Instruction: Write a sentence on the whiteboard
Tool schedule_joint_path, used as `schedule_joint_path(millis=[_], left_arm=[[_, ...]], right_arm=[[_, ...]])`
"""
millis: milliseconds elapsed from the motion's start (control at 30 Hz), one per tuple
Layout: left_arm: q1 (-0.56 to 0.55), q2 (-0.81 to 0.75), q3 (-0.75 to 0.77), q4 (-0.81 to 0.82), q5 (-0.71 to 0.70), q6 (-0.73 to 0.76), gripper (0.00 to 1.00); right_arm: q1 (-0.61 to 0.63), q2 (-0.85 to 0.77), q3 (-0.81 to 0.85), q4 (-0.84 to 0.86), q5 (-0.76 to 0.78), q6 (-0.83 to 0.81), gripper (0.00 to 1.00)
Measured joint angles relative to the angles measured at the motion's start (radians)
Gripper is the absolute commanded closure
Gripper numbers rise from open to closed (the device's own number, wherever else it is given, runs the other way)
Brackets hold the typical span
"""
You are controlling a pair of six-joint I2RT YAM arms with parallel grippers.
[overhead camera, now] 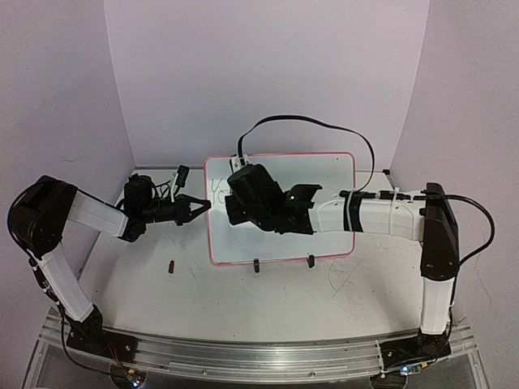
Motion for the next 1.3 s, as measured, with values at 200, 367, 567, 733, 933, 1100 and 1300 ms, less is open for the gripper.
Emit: schedule_joint_path(millis=[200,367,567,733,933,1100,1300], left_arm=[[0.0,0.0,0.0,0.0,-0.001,0.0,1.0],[0.0,0.0,0.0,-0.001,-0.003,0.0,1.0],[0.0,0.0,0.0,-0.002,-0.004,0.0,1.0],[0.0,0.0,0.0,-0.001,-0.004,0.0,1.0],[0.0,0.0,0.0,-0.002,-0.004,0.0,1.0],[0.0,0.0,0.0,-0.001,-0.003,0.0,1.0],[0.0,0.0,0.0,-0.001,-0.003,0.0,1.0]], right_arm=[[0.0,0.0,-0.006,-0.002,-0.006,0.007,1.0],[0.002,0.0,-0.016,-0.002,-0.016,0.015,1.0],[0.003,0.0,-0.026,0.002,-0.02,0.024,1.0],[0.005,-0.001,-0.033,0.004,-0.021,0.028,1.0],[0.008,-0.005,-0.051,0.005,-0.023,0.033,1.0],[0.008,-0.014,-0.058,0.001,-0.022,0.036,1.0],[0.008,-0.016,-0.062,-0.001,-0.01,0.036,1.0]])
